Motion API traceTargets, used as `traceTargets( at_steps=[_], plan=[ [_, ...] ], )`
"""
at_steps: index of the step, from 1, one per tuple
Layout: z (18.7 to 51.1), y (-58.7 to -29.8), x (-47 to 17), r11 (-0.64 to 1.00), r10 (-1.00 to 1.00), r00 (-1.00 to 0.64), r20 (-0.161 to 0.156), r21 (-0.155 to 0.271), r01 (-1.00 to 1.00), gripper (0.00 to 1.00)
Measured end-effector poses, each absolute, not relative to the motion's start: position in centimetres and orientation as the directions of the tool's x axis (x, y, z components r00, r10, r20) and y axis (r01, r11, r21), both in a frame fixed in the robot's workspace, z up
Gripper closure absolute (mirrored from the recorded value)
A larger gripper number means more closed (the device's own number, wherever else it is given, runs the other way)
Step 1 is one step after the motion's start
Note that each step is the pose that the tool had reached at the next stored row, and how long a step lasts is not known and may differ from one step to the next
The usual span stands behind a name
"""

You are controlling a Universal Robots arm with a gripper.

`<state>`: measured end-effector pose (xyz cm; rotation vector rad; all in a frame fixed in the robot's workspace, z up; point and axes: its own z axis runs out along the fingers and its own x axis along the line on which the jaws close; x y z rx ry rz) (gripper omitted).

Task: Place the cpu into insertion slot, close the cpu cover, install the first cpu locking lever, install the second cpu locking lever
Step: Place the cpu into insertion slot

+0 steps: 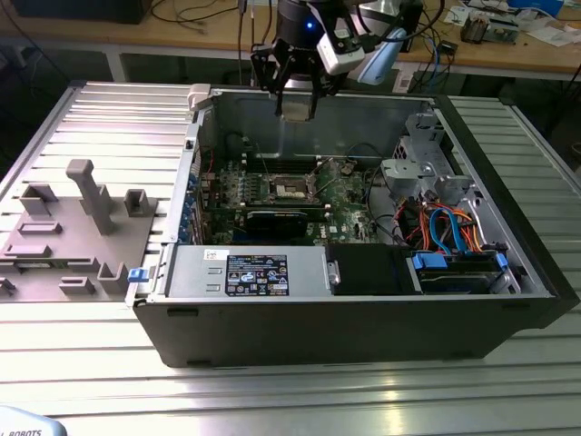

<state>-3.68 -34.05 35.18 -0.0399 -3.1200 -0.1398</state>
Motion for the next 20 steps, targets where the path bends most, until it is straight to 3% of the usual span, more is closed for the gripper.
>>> traceTargets(
  at_steps=[20],
  plan=[
    [34.69,-34.28,-4.02,0.996,0.025,-1.0,0.019,0.089,0.026,0.45]
  ],
)
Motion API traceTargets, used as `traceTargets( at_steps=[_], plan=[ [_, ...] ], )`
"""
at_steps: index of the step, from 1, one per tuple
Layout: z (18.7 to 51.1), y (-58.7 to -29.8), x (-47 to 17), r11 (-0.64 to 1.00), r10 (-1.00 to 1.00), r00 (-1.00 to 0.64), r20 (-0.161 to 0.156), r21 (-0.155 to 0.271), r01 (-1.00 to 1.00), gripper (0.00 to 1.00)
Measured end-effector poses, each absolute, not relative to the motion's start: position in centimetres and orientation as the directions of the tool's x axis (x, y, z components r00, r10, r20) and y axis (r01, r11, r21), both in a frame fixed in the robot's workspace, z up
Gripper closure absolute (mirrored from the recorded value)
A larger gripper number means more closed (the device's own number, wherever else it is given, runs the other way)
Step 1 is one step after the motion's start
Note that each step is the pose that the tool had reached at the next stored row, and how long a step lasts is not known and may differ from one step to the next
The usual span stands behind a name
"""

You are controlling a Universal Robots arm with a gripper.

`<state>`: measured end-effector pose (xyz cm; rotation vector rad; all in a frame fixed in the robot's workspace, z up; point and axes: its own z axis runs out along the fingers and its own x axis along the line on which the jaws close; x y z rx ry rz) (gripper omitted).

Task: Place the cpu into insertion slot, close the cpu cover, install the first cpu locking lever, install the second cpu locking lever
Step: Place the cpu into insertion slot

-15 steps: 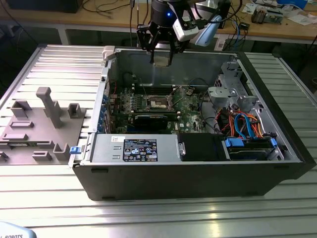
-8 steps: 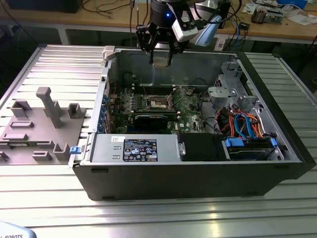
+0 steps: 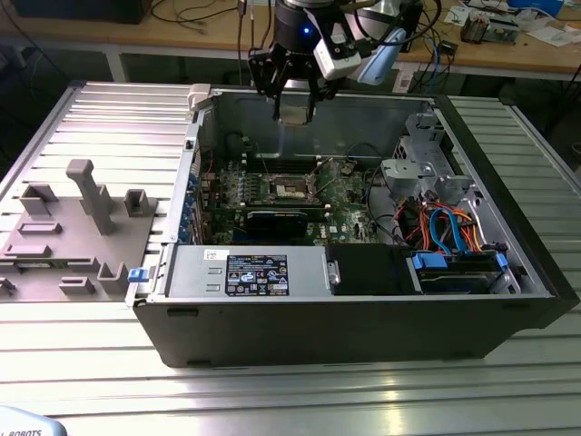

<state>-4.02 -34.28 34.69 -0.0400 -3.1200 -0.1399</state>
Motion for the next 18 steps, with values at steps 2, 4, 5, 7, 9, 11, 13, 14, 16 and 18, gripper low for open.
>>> traceTargets(
  at_steps=[2,4,5,7,9,11,13,14,16,18],
  plan=[
    [34.66,-34.29,-4.02,0.996,0.025,-1.0,0.019,0.089,0.026,0.45],
    [34.64,-34.29,-4.03,0.996,0.025,-1.0,0.019,0.089,0.026,0.45],
    [34.63,-34.29,-4.03,0.996,0.025,-1.0,0.019,0.089,0.026,0.45],
    [34.58,-34.29,-4.03,0.996,0.025,-1.0,0.019,0.089,0.026,0.45],
    [34.54,-34.29,-4.03,0.996,0.025,-1.0,0.019,0.089,0.026,0.45],
    [34.52,-34.29,-4.03,0.996,0.025,-1.0,0.019,0.089,0.026,0.45],
    [34.51,-34.3,-4.03,0.996,0.025,-1.0,0.019,0.089,0.026,0.45],
    [34.5,-34.3,-4.04,0.996,0.025,-1.0,0.019,0.089,0.026,0.45],
    [34.49,-34.3,-4.03,0.996,0.025,-1.0,0.019,0.089,0.026,0.45],
    [34.46,-34.31,-4.03,0.996,0.025,-1.0,0.019,0.089,0.026,0.45]
  ],
)
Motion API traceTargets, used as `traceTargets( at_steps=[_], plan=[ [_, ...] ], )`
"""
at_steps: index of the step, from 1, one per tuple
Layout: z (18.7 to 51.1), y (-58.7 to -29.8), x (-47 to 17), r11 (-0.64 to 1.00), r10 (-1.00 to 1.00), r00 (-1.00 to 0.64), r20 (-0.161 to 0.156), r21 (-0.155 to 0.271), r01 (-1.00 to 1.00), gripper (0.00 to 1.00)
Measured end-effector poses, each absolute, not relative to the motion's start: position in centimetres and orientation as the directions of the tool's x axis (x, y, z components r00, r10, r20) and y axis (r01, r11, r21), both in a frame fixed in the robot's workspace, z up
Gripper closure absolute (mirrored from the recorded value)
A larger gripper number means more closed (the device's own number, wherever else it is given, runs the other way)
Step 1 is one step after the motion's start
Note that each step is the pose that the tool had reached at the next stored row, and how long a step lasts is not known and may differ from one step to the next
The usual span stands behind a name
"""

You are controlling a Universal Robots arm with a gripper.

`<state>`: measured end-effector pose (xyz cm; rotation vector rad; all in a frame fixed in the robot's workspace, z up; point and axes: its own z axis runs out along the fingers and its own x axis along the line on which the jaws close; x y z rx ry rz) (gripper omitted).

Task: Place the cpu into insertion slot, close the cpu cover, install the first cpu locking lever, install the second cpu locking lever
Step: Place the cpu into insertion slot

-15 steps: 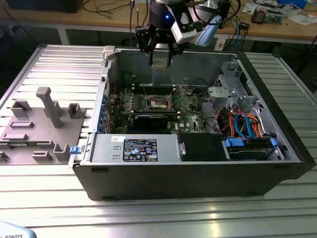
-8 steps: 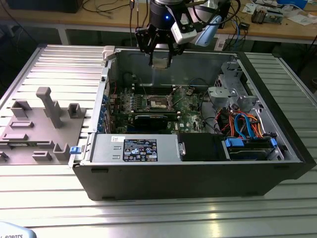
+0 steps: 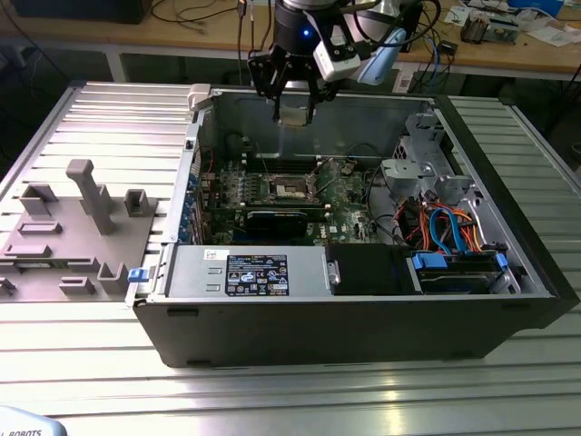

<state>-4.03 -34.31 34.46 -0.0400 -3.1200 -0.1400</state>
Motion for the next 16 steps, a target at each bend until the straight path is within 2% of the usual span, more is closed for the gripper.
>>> traceTargets(
  at_steps=[16],
  plan=[
    [34.07,-34.31,-4.03,0.996,0.025,-1.0,0.019,0.089,0.026,0.45]
  ],
)
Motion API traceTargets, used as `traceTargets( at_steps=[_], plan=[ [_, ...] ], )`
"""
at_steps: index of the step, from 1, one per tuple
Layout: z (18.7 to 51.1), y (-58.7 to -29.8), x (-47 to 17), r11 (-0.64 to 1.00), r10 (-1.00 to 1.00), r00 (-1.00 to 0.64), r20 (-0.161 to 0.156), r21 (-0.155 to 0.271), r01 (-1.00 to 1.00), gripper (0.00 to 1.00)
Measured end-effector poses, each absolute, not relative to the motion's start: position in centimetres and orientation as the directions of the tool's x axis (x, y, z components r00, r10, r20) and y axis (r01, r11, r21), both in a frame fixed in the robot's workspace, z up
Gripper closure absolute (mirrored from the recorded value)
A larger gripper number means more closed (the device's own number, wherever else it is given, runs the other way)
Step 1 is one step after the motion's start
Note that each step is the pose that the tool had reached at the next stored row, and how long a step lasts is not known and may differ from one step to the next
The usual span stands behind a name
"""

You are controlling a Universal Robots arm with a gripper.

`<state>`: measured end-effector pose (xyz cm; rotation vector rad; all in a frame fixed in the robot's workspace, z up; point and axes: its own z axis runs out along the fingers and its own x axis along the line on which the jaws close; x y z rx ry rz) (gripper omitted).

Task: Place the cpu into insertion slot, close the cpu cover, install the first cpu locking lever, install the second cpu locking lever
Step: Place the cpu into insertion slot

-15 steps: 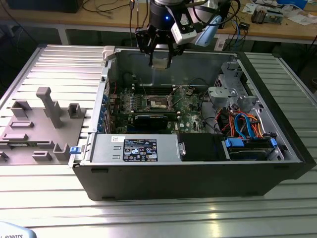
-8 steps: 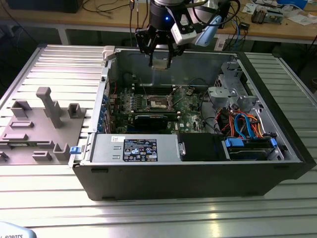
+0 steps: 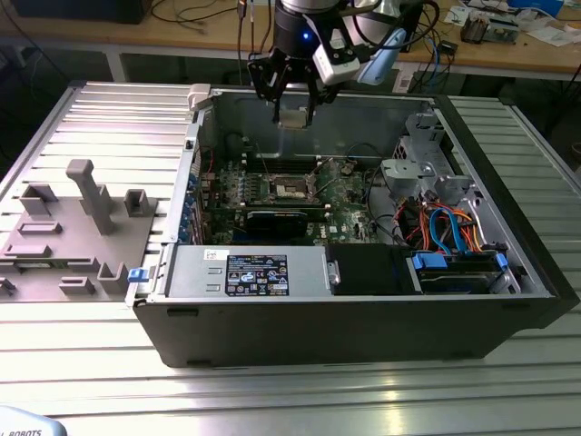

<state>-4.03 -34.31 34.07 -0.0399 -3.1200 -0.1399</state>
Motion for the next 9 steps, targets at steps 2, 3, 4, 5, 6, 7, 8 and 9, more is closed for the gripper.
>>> traceTargets(
  at_steps=[2,3,4,5,6,7,8,9],
  plan=[
    [34.04,-34.31,-4.03,0.996,0.025,-1.0,0.019,0.089,0.026,0.45],
    [34.03,-34.31,-4.03,0.996,0.025,-1.0,0.019,0.089,0.026,0.45],
    [34.01,-34.31,-4.03,0.996,0.025,-1.0,0.019,0.089,0.026,0.45],
    [33.98,-34.31,-4.03,0.996,0.025,-1.0,0.019,0.089,0.026,0.45],
    [33.96,-34.31,-4.03,0.996,0.025,-1.0,0.019,0.089,0.026,0.45],
    [33.94,-34.31,-4.03,0.996,0.025,-1.0,0.019,0.089,0.026,0.45],
    [33.9,-34.31,-4.03,0.996,0.025,-1.0,0.019,0.089,0.026,0.45],
    [33.87,-34.31,-4.03,0.996,0.025,-1.0,0.019,0.089,0.026,0.45]
  ],
)
